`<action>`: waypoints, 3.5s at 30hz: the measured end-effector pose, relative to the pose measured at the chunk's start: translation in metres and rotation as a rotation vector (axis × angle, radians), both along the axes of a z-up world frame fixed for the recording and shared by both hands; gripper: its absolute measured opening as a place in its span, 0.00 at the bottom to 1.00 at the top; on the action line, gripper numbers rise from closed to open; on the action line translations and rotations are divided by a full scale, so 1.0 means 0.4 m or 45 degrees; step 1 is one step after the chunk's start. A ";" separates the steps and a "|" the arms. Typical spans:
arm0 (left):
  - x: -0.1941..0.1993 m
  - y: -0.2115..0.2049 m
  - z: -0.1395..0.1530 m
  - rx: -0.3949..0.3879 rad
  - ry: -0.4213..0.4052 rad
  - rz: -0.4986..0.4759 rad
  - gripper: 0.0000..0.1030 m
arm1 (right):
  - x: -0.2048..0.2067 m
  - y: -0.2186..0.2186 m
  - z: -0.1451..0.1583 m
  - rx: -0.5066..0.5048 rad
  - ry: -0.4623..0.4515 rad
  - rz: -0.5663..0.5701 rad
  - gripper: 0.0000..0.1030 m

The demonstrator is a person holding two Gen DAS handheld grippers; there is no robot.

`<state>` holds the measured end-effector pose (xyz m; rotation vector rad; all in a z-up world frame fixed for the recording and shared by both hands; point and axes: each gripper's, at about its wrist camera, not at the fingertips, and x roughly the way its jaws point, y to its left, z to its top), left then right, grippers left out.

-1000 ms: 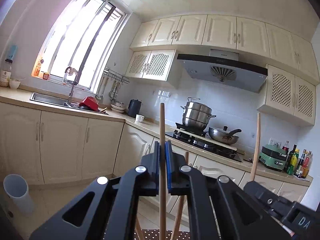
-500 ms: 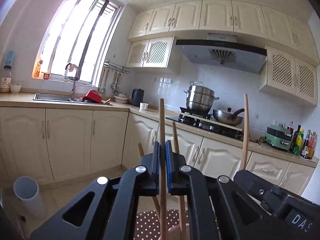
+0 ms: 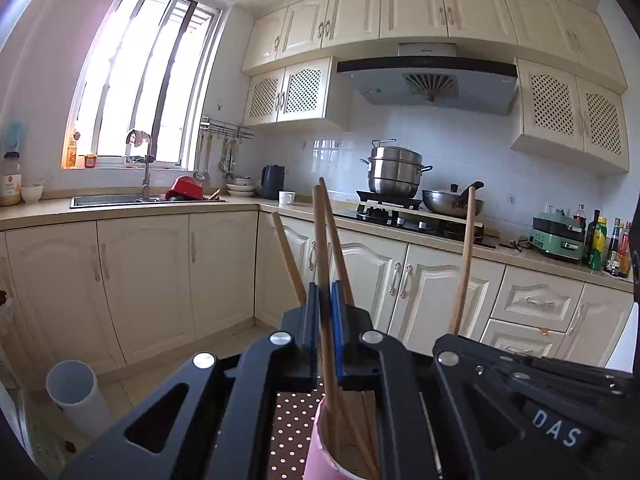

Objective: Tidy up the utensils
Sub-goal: 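Lower both chopsticks into the pink cup and open both tools, then move both open tools back down to the chopstick bundle, then close the right tool on a chopstick while the left tool grasps another chopstick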

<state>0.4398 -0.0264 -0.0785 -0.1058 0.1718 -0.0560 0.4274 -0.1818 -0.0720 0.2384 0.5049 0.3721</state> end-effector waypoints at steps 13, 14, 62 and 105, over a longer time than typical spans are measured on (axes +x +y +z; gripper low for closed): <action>-0.037 0.017 0.003 0.006 0.053 -0.021 0.29 | -0.040 -0.022 -0.001 -0.024 0.098 -0.037 0.56; -0.040 0.021 0.003 0.006 0.058 -0.021 0.29 | -0.047 -0.030 0.000 -0.022 0.084 -0.059 0.57; -0.669 0.021 0.073 0.203 0.232 -0.155 0.66 | -0.635 -0.089 0.099 -0.229 0.014 -0.122 0.89; -0.608 0.082 -0.217 0.312 0.724 -0.240 0.67 | -0.491 -0.007 -0.233 -0.317 0.601 -0.108 0.89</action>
